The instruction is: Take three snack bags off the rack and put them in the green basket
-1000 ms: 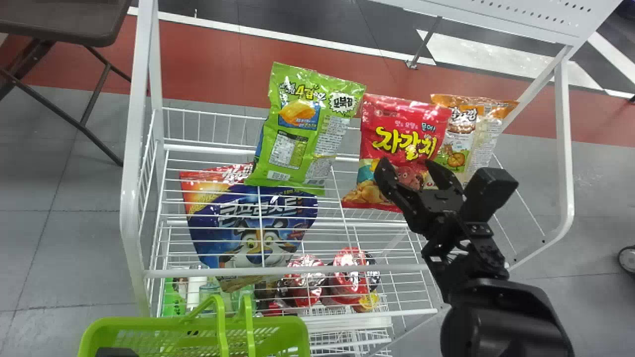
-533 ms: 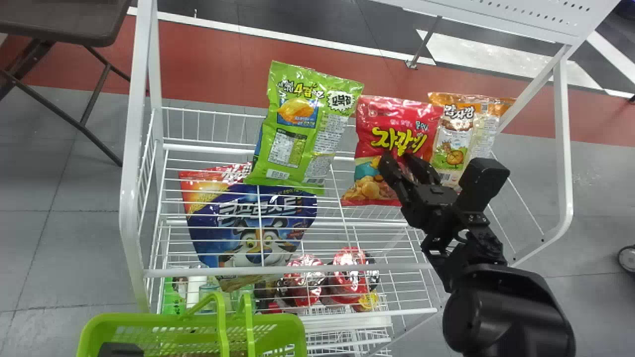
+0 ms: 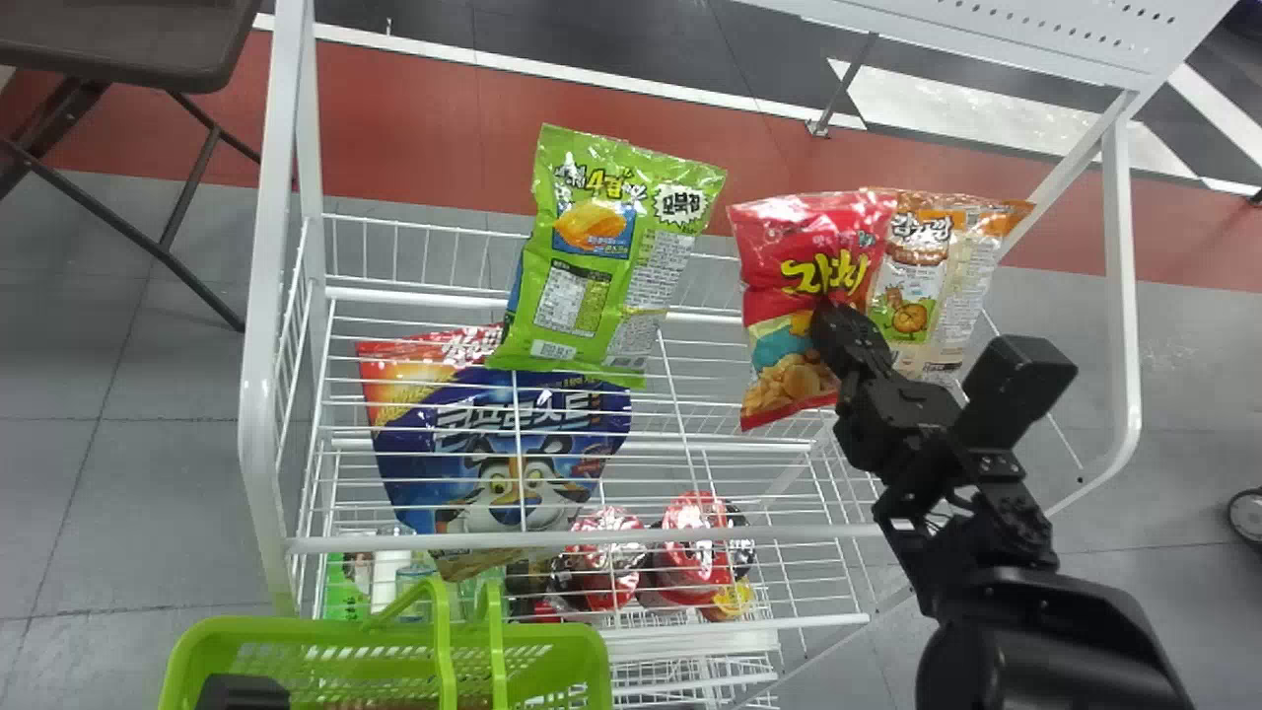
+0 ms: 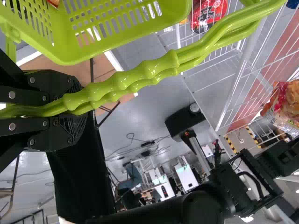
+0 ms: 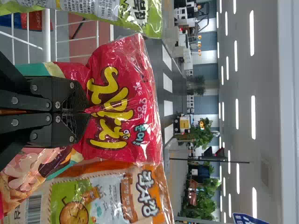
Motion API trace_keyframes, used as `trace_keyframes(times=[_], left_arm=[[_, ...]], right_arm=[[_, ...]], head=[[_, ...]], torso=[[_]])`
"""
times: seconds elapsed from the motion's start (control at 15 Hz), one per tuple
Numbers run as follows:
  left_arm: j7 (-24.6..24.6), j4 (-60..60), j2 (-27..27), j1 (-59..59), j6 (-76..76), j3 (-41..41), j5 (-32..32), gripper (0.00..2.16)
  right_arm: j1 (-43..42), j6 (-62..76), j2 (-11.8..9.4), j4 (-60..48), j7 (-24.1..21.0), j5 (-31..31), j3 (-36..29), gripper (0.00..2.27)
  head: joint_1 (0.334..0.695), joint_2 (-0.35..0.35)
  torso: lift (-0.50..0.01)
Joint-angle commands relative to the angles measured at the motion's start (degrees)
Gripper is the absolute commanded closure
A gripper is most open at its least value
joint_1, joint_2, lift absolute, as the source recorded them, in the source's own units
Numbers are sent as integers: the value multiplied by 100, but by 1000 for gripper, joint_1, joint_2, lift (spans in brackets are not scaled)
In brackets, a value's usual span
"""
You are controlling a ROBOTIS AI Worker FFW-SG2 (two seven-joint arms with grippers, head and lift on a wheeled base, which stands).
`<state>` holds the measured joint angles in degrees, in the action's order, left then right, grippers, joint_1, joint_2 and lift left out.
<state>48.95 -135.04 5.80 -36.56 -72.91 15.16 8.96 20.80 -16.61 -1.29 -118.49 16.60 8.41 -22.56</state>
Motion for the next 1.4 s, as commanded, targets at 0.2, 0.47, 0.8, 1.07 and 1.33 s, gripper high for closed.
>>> trace_keyframes(times=[0.2, 0.47, 0.8, 1.07, 1.33], left_arm=[[-9, 30, 0, 35, 0, 14, 0, 1544], [-9, 30, -18, 17, 53, -30, 0, 1544], [-26, 21, -61, -36, 158, -13, 0, 1544], [-26, 13, -61, -45, 229, -4, 0, 1544], [-9, -14, -35, -106, 299, 5, 0, 1544]], right_arm=[[856, -286, 58, -1088, 634, 1137, -451, 2186], [1198, -2993, 134, -1949, 1882, 1717, -768, 2179], [1313, -6561, 134, -2582, 2919, 2165, -1031, 2182], [1453, -7347, 102, -2582, 3042, 2288, -961, 2186], [1541, -7347, -161, -1905, 2550, 1761, -21, 2186]], head=[[695, -350], [695, -350], [695, -350], [695, -350], [695, -350]], torso=[[-26], [-26], [-26], [-26], [-26]])
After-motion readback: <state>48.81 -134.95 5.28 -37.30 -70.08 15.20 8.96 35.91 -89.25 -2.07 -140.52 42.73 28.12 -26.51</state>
